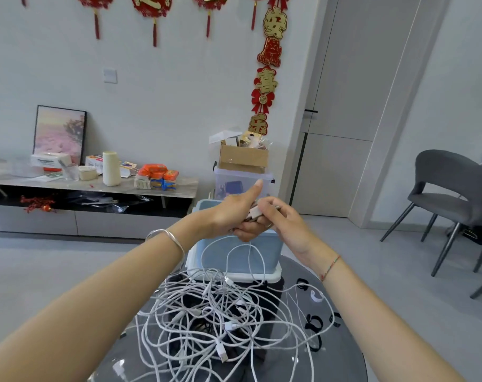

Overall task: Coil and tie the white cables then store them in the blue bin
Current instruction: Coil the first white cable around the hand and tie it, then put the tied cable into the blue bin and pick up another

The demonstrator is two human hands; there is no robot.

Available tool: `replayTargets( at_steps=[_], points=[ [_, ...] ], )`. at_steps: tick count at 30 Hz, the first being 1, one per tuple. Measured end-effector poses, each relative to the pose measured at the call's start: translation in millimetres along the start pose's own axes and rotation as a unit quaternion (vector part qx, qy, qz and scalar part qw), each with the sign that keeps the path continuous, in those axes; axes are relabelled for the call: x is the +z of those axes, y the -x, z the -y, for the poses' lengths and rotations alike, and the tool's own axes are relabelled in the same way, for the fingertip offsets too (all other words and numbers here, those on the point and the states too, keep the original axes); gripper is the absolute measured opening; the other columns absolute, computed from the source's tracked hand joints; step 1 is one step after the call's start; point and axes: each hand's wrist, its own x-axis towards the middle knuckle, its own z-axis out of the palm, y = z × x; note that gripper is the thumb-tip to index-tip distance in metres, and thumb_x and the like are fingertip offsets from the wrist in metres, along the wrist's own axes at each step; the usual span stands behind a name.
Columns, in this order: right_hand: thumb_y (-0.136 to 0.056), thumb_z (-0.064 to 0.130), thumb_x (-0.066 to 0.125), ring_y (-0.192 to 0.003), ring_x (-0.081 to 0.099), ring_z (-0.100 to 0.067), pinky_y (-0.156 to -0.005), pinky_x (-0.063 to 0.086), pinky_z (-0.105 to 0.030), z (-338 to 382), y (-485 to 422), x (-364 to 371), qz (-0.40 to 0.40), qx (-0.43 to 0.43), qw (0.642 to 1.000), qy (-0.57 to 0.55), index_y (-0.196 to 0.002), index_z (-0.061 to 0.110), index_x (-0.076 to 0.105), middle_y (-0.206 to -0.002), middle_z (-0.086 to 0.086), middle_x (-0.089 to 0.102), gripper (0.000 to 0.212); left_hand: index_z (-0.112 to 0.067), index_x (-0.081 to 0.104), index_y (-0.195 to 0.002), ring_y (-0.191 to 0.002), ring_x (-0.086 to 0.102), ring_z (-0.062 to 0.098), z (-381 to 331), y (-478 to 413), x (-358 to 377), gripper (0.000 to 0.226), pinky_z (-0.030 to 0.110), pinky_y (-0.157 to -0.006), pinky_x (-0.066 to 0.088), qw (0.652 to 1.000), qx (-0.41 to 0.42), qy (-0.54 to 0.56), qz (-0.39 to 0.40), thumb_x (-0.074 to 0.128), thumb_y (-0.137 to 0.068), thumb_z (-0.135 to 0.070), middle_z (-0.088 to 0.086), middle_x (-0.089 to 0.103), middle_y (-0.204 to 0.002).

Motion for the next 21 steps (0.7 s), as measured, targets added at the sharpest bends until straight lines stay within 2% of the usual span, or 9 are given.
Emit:
replayTargets(
  at_steps=[3,5,7,9,12,15,18,21],
  points=[
    [-0.077,0.057,0.052,-0.074,0.057,-0.01,-0.08,0.046,-0.023,-20.1,17.5,-3.7,-0.048,0.0,0.998,0.047,-0.084,0.012,0.058,-0.075,-0.005,0.061,0.046,-0.013,0.047,-0.055,-0.036,0.029,0.014,14.6,-5.7,17.5,0.074,0.033,-0.052,0.016,0.999,-0.027,0.017,-0.007,0.007,-0.098,-0.058,0.0,0.026,-0.04],
    [-0.087,0.056,0.05,-0.067,0.061,-0.016,-0.072,0.051,-0.027,-34.9,26.6,-6.6,-0.072,0.014,0.996,0.048,-0.08,0.011,0.053,-0.075,-0.013,0.062,0.046,-0.011,0.05,-0.058,-0.039,0.041,0.015,23.1,-9.6,29.3,0.073,0.027,-0.053,0.036,0.995,-0.063,0.016,-0.072,0.014,-0.097,-0.061,0.001,0.032,-0.042],
    [-0.093,0.045,0.046,-0.056,0.058,-0.013,-0.062,0.048,-0.023,-47.8,35.8,-11.4,-0.1,0.027,0.993,0.054,-0.077,0.011,0.051,-0.065,-0.001,0.062,0.038,-0.01,0.053,-0.06,-0.046,0.05,0.014,37.6,-19.3,40.1,0.072,0.026,-0.064,0.046,0.985,-0.085,-0.042,-0.146,0.018,-0.096,-0.062,-0.001,0.043,-0.041],
    [-0.094,0.04,0.048,-0.051,0.054,-0.007,-0.057,0.043,-0.018,-58.9,43.8,-15.7,-0.131,0.022,0.988,0.085,-0.072,0.016,0.051,-0.058,0.007,0.059,0.033,-0.013,0.056,-0.058,-0.054,0.057,0.016,53.9,-30.4,49.4,0.071,0.029,-0.07,0.045,0.973,-0.072,-0.112,-0.187,0.019,-0.098,-0.059,-0.003,0.054,-0.044],
    [-0.093,0.041,0.051,-0.048,0.046,0.0,-0.054,0.038,-0.013,-78.6,55.5,-27.7,-0.181,0.026,0.976,0.116,-0.071,0.015,0.05,-0.059,0.004,0.056,0.034,-0.012,0.054,-0.059,-0.061,0.063,0.02,76.8,-43.4,70.5,0.066,0.021,-0.062,0.047,0.974,-0.061,-0.088,-0.201,0.022,-0.1,-0.053,0.0,0.056,-0.051],
    [-0.094,0.047,0.047,-0.057,0.051,-0.009,-0.06,0.041,-0.021,-100.2,66.5,-41.9,-0.196,0.082,0.972,0.1,-0.074,0.014,0.054,-0.066,-0.004,0.059,0.039,-0.013,0.048,-0.062,-0.054,0.06,0.015,95.9,-52.4,89.6,0.057,0.016,-0.055,0.043,0.979,-0.034,-0.075,-0.188,0.027,-0.1,-0.05,-0.003,0.049,-0.049],
    [-0.099,0.043,0.036,-0.071,0.059,-0.011,-0.067,0.047,-0.024,-123.3,78.8,-62.6,-0.177,0.131,0.97,0.101,-0.087,0.007,0.062,-0.079,-0.002,0.065,0.046,-0.015,0.041,-0.059,-0.04,0.048,0.005,119.4,-62.9,102.3,0.053,0.012,-0.049,0.039,0.98,-0.041,-0.055,-0.188,0.03,-0.101,-0.046,-0.004,0.041,-0.049],
    [-0.1,0.03,0.04,-0.075,0.06,-0.014,-0.067,0.049,-0.021,-142.0,90.5,-98.1,-0.245,0.165,0.953,0.065,-0.092,0.009,0.061,-0.085,-0.001,0.065,0.03,-0.014,0.041,-0.061,-0.038,0.048,0.004,136.6,-73.2,107.6,0.052,0.018,-0.055,0.042,0.979,-0.074,-0.027,-0.185,0.03,-0.101,-0.046,-0.004,0.04,-0.049]
  ],
)
